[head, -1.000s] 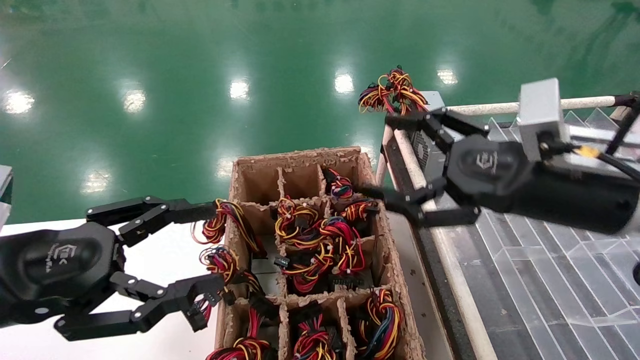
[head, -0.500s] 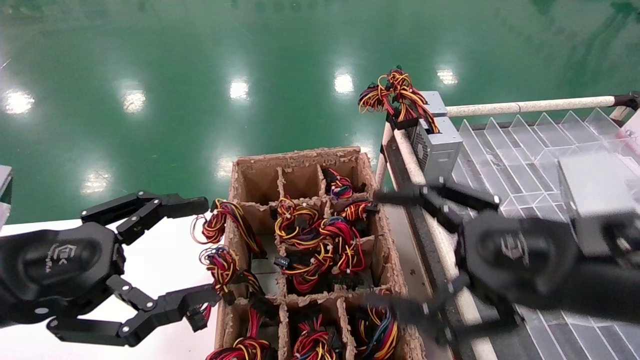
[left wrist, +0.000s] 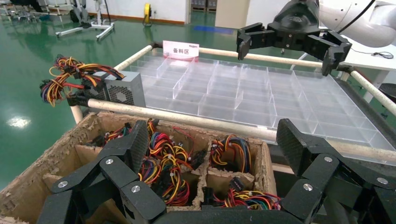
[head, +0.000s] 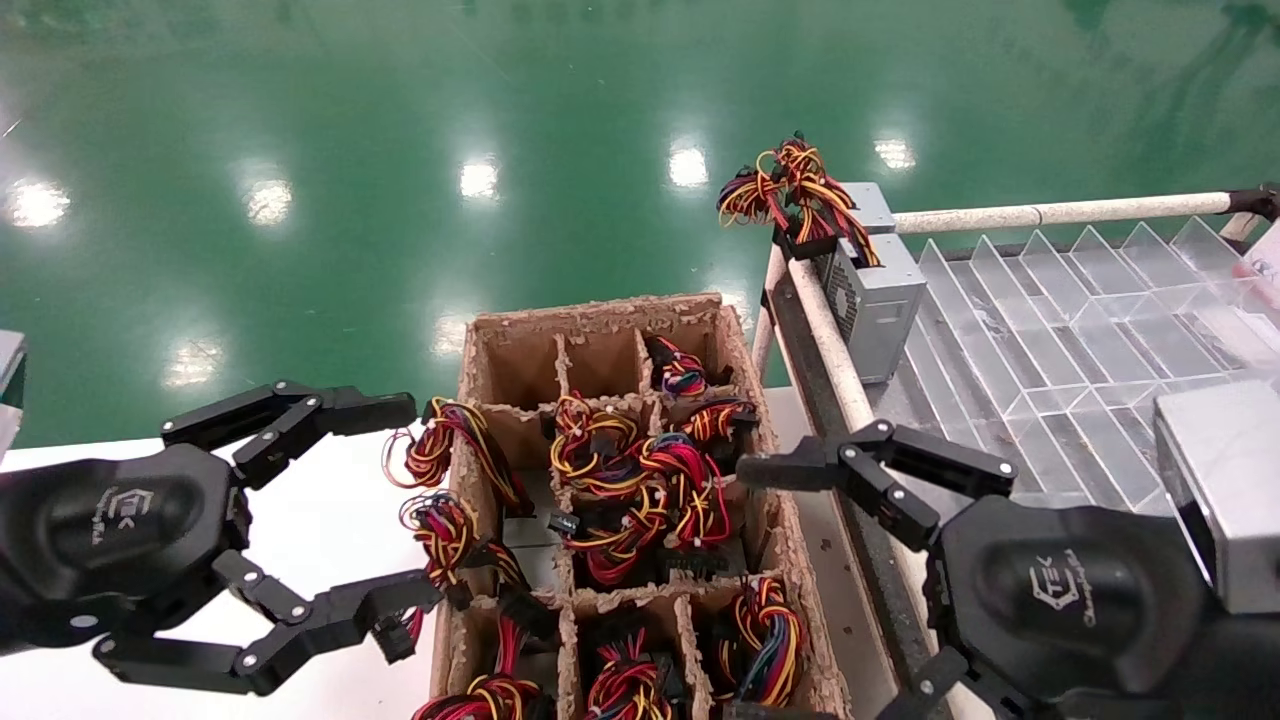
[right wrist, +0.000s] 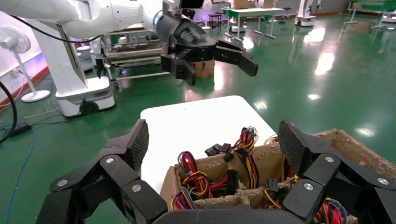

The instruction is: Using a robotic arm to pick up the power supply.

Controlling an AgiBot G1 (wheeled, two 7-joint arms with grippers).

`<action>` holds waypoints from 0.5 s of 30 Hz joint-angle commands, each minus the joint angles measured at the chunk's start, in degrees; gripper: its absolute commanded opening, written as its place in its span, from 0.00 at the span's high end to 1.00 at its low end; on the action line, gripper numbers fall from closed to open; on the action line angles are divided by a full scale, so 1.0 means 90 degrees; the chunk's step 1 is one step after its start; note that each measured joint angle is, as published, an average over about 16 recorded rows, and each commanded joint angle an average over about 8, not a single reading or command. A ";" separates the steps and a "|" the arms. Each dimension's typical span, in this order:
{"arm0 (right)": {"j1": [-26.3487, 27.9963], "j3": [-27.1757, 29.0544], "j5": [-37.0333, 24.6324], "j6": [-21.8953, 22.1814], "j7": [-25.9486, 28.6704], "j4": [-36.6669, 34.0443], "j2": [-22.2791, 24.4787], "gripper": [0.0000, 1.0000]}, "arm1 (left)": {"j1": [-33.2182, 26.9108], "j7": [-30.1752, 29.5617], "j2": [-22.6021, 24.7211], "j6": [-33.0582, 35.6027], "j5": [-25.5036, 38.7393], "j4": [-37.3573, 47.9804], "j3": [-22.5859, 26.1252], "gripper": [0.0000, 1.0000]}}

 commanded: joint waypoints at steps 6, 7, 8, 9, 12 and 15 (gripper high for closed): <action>0.0074 -0.0052 -0.0016 0.0024 -0.0040 -0.0095 -0.0030 0.00 | 0.0000 0.0000 0.0000 0.0000 0.0000 0.0000 0.0000 0.00; 0.0081 -0.0057 -0.0018 0.0027 -0.0044 -0.0105 -0.0033 0.00 | 0.0000 0.0000 0.0000 0.0000 0.0000 0.0000 0.0000 0.00; 0.0087 -0.0062 -0.0020 0.0029 -0.0048 -0.0113 -0.0036 0.00 | 0.0000 0.0000 0.0000 0.0000 0.0000 0.0000 0.0000 0.00; 0.0094 -0.0066 -0.0022 0.0031 -0.0051 -0.0121 -0.0038 0.00 | 0.0000 0.0000 0.0000 0.0000 0.0000 0.0000 0.0000 0.00; 0.0108 -0.0077 -0.0027 0.0037 -0.0061 -0.0140 -0.0045 0.00 | 0.0000 0.0000 0.0000 0.0000 0.0000 0.0000 0.0000 0.00; 0.0120 -0.0086 -0.0031 0.0040 -0.0067 -0.0156 -0.0050 0.00 | 0.0000 0.0000 0.0000 0.0000 0.0000 0.0000 0.0000 0.00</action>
